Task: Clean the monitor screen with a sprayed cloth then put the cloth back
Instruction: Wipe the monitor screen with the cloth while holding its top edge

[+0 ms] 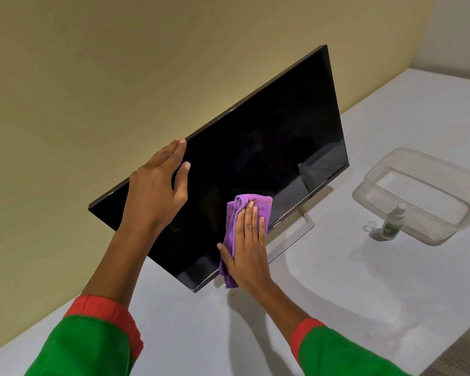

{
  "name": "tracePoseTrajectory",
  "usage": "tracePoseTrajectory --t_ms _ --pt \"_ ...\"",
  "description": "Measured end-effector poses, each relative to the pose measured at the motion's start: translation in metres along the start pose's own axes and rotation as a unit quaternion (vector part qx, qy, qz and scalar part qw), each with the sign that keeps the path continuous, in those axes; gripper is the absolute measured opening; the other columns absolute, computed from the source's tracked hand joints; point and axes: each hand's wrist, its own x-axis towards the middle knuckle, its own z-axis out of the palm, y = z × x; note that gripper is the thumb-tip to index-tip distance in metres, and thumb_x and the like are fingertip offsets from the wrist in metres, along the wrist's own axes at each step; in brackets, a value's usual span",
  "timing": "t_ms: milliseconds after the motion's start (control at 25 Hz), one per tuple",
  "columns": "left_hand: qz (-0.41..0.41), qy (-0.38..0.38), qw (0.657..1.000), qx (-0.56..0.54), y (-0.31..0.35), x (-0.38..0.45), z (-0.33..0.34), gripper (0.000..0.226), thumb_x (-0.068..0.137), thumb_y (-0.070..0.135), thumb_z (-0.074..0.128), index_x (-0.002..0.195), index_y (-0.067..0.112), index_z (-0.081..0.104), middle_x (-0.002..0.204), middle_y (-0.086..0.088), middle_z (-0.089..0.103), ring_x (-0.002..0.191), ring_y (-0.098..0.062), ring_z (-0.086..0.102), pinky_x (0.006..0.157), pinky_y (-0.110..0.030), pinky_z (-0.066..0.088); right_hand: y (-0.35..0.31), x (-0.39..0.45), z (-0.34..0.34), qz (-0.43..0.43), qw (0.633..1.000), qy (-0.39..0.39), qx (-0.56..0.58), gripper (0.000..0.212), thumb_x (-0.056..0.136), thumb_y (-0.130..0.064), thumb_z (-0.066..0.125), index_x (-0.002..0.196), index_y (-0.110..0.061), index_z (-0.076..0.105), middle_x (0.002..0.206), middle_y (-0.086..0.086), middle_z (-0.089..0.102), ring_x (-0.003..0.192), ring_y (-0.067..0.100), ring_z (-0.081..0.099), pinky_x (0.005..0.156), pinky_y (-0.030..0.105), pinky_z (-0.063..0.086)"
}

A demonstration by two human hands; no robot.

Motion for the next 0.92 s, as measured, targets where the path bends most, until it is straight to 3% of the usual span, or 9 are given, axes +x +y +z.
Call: tracePoseTrajectory --t_ms 80,200,360,520,600,720,800,920 --pt "-0.008 0.004 1.0 -0.01 0.002 0.0 0.001 0.037 0.094 0.018 0.048 0.13 0.014 0.05 0.137 -0.008 0.051 0.093 -0.038 0.066 0.082 -0.05 0.051 0.005 0.005 -0.001 -0.016 0.999 0.037 0.022 0.064 0.087 -0.021 0.059 0.141 0.001 0.035 0.149 0.019 0.036 0.138 0.035 0.029 0.111 0.048 0.023" --pt "-0.013 0.005 1.0 -0.02 0.002 -0.001 0.0 0.037 0.094 0.018 0.048 0.13 0.013 0.051 0.137 -0.009 0.052 0.097 -0.037 0.066 0.085 -0.053 0.051 0.013 0.016 -0.013 -0.044 0.995 0.062 0.07 0.067 0.079 0.003 0.058 0.141 0.004 0.033 0.147 0.021 0.039 0.138 0.033 0.024 0.109 0.051 0.032" --pt "-0.024 -0.007 0.999 -0.032 0.002 -0.001 0.002 0.038 0.094 0.021 0.047 0.132 0.015 0.049 0.138 -0.008 0.05 0.122 -0.027 0.053 0.091 -0.057 0.047 0.029 0.066 -0.045 -0.002 0.991 0.078 0.113 0.072 0.084 0.004 0.047 0.149 -0.002 0.016 0.157 0.016 0.021 0.146 0.026 0.011 0.119 0.044 0.021" --pt "-0.021 -0.016 0.999 -0.029 0.002 0.0 0.0 0.039 0.094 0.02 0.047 0.132 0.015 0.048 0.139 -0.008 0.05 0.117 -0.031 0.057 0.091 -0.058 0.047 0.055 0.087 -0.061 0.155 0.957 0.101 0.224 0.071 0.092 0.001 0.048 0.15 -0.009 0.009 0.159 0.011 0.016 0.144 0.028 0.025 0.115 0.042 0.032" --pt "-0.022 -0.018 0.999 -0.023 0.003 -0.001 0.0 0.039 0.094 0.021 0.047 0.133 0.016 0.048 0.139 -0.007 0.049 0.11 -0.033 0.061 0.091 -0.057 0.046 0.054 0.067 -0.054 0.199 0.95 0.084 0.224 0.073 0.091 0.005 0.046 0.15 -0.008 0.006 0.16 0.009 0.011 0.145 0.028 0.021 0.117 0.04 0.029" --pt "-0.027 -0.017 0.999 -0.022 0.002 -0.002 0.0 0.039 0.094 0.021 0.046 0.133 0.017 0.047 0.14 -0.006 0.049 0.113 -0.031 0.059 0.092 -0.056 0.045 0.025 0.02 -0.033 0.093 0.968 0.027 0.232 0.077 0.091 0.007 0.04 0.152 -0.019 0.0 0.161 -0.002 0.004 0.148 0.017 0.012 0.12 0.032 0.02" --pt "-0.026 -0.018 0.999 -0.022 0.001 -0.002 0.001 0.04 0.095 0.021 0.046 0.134 0.016 0.046 0.14 -0.007 0.048 0.121 -0.028 0.054 0.095 -0.055 0.045 0.004 0.003 -0.019 -0.028 0.977 0.013 0.211 0.07 0.094 -0.002 0.031 0.151 -0.023 -0.002 0.161 -0.003 0.002 0.148 0.011 0.006 0.12 0.024 0.012" --pt "-0.025 -0.025 0.999 -0.021 0.0 -0.001 0.003 0.041 0.095 0.024 0.045 0.135 0.015 0.045 0.141 -0.008 0.047 0.129 -0.025 0.046 0.1 -0.049 0.039 -0.008 0.027 -0.029 -0.058 0.98 0.101 0.163 0.065 0.085 -0.006 0.021 0.148 0.0 0.005 0.157 0.017 0.02 0.146 0.03 0.018 0.119 0.035 0.018"
